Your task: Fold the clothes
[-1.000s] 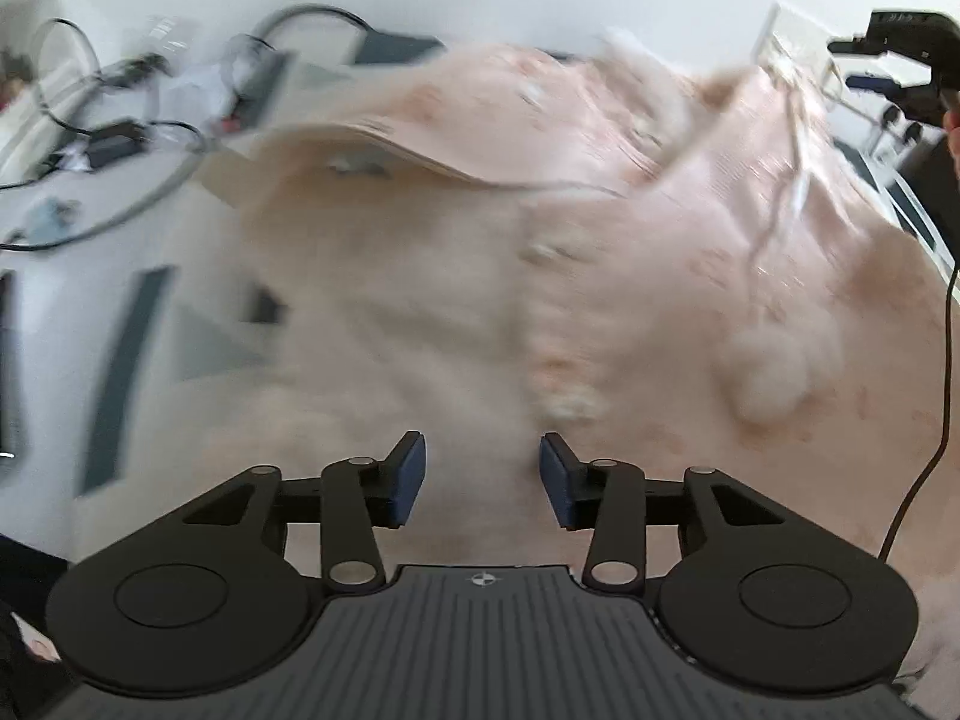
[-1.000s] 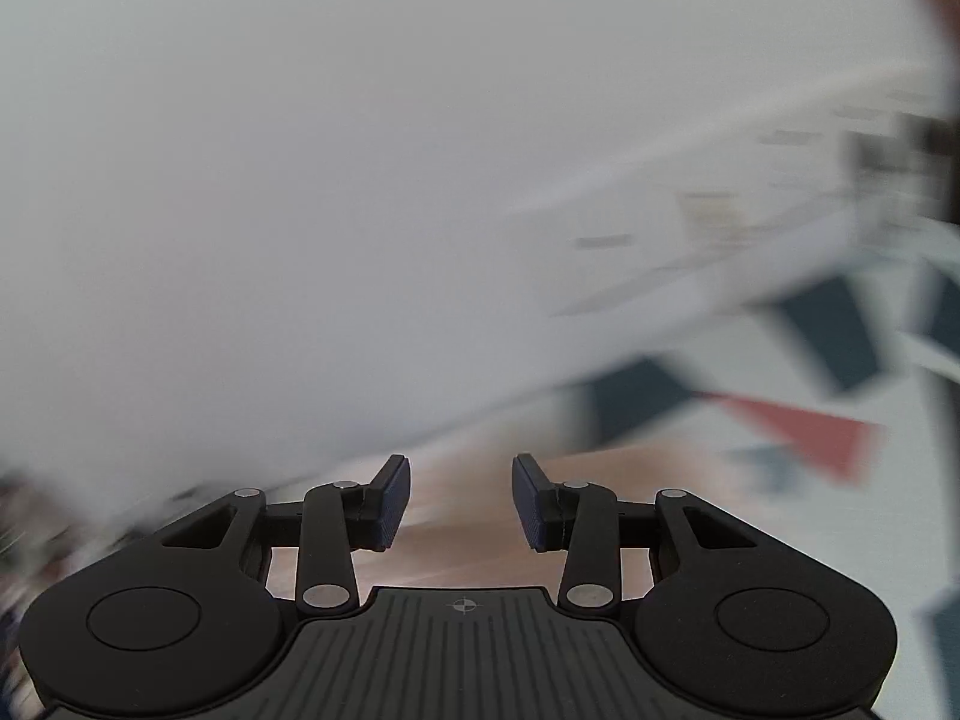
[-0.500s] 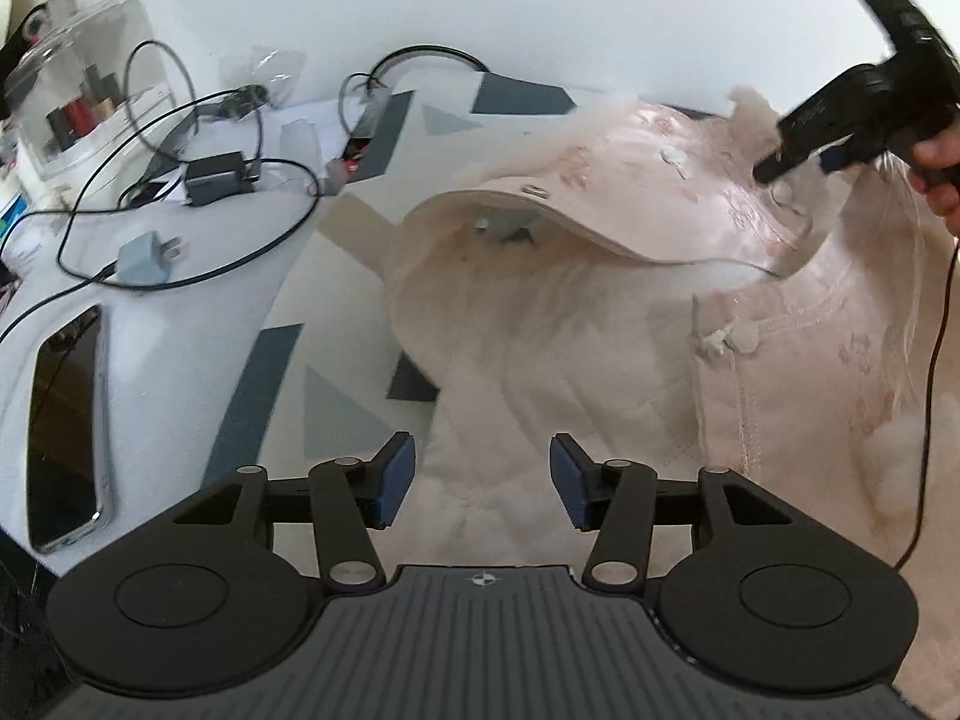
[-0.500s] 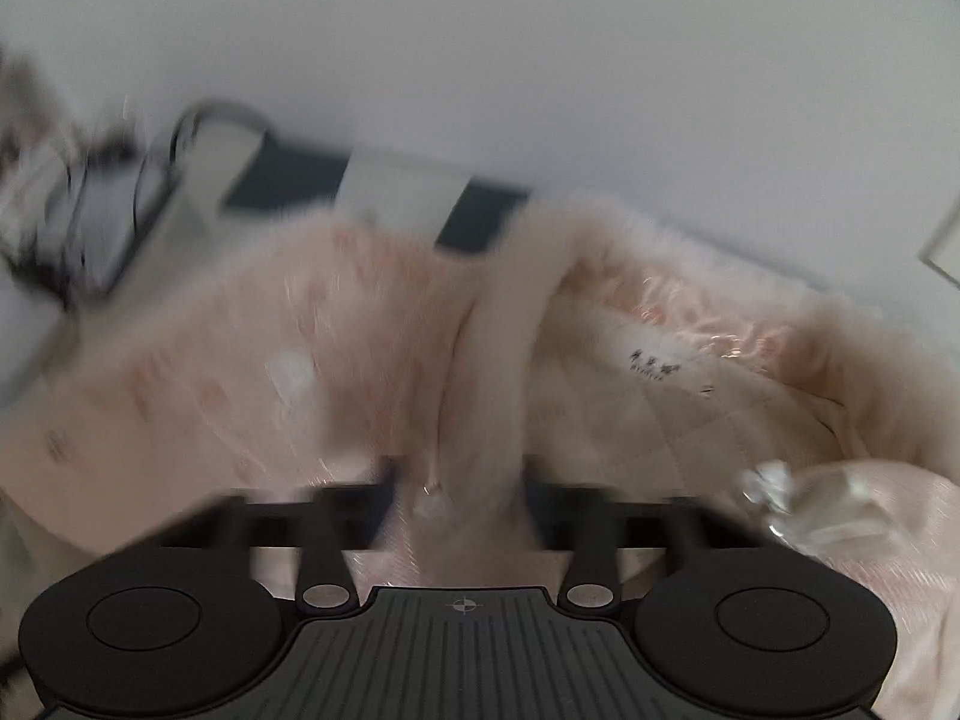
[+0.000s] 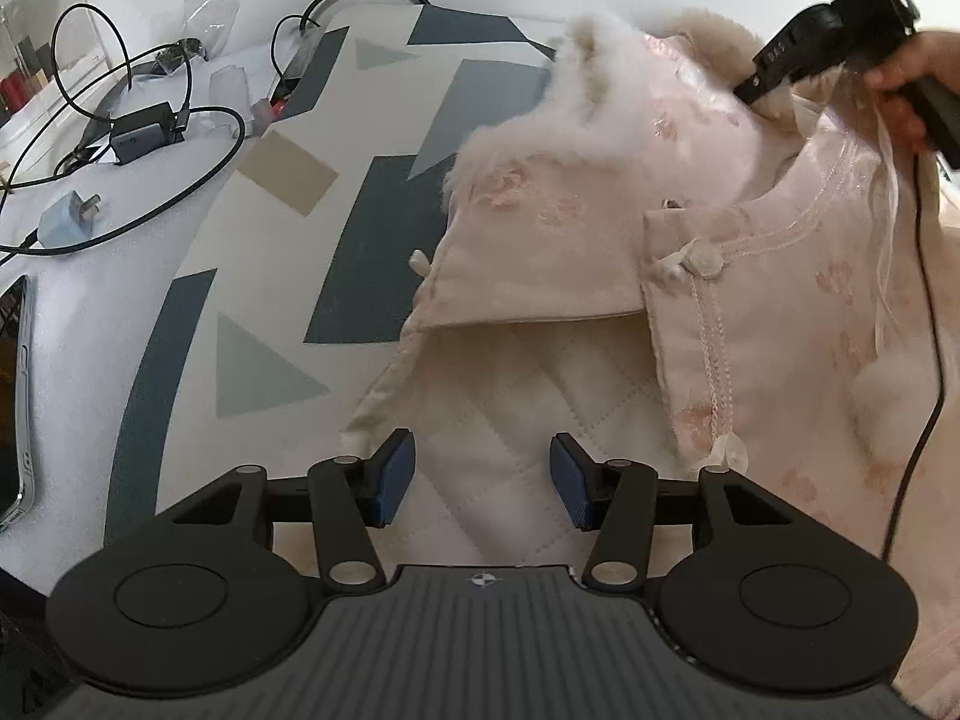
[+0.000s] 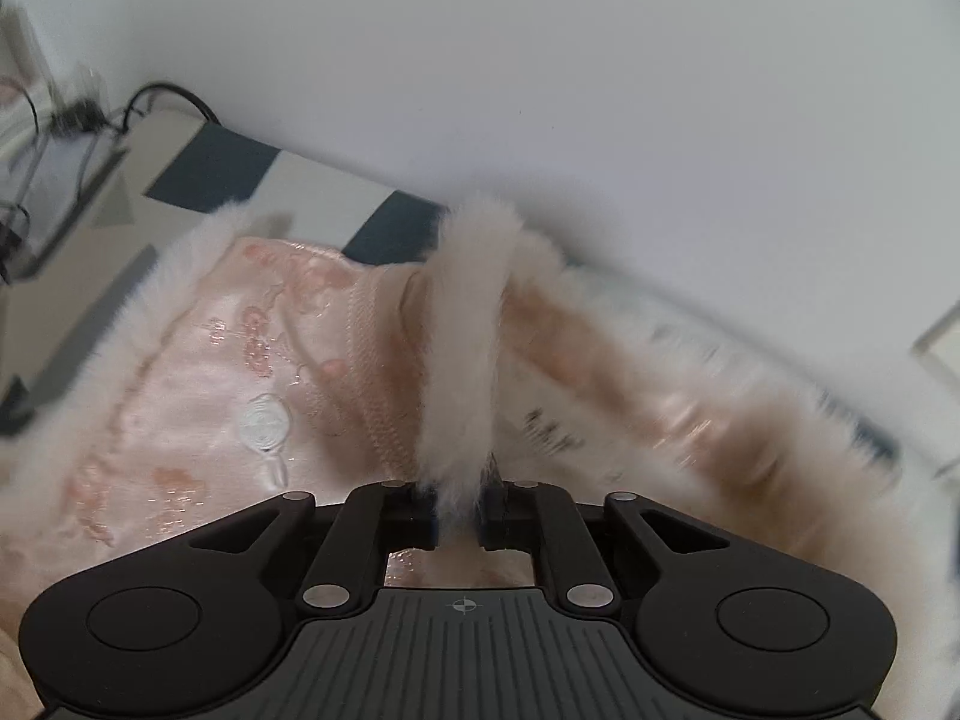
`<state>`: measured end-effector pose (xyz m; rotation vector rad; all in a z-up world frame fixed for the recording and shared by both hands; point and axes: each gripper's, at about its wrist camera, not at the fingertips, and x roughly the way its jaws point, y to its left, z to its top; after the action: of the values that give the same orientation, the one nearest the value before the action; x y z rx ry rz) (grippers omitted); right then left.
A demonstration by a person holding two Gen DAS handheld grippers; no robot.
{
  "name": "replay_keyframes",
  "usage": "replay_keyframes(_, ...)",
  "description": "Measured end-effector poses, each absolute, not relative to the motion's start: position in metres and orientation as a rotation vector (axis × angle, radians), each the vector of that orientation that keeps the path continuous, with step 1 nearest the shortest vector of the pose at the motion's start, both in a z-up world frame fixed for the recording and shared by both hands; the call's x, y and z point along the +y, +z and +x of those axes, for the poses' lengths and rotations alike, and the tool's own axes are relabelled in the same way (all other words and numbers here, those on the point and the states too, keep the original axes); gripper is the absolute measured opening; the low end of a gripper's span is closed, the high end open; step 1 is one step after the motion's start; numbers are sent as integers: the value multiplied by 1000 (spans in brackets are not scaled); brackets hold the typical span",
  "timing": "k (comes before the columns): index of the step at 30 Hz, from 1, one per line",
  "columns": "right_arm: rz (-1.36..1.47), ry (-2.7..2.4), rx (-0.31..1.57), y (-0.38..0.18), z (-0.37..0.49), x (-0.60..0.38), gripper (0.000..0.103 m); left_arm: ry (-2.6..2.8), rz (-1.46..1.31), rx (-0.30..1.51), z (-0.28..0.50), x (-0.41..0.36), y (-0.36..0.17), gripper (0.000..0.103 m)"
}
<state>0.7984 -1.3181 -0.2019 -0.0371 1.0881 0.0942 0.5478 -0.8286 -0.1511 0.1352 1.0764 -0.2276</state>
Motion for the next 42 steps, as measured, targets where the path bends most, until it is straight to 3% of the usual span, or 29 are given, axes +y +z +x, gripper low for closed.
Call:
replay_keyframes(2,-69,59,1064,-200,794,-1318,21,-233,138,1074,546,-828,-151,54)
replay_keyframes(4,-90,23,1040,-197,790,-1318,41,-243,131,1075,545,-827,-150,56)
replay_keyframes(10,251,53,909,-151,759,-1354,44,-377,-138,1108,541,-809,-139,56)
replay_keyframes(13,364,110,846,-125,731,-1367,49,-457,-269,1099,534,-802,-133,66)
replay_keyframes(18,260,12,689,-91,681,-1367,53,-529,-339,1106,524,-811,-145,69)
replay_keyframes(23,397,-140,584,-69,648,-1395,53,-628,-315,1124,519,-827,-151,70)
replay_keyframes(27,457,-138,758,-92,651,-1403,57,-707,-337,1143,516,-826,-152,73)
replay_keyframes(33,452,-126,958,-172,649,-1367,56,-784,-379,1172,512,-821,-154,75)
replay_keyframes(37,382,-115,983,-194,646,-1338,56,-754,-297,1184,509,-828,-157,77)
replay_keyframes(42,423,-128,953,-178,647,-1341,55,-733,-206,1159,503,-838,-158,77)
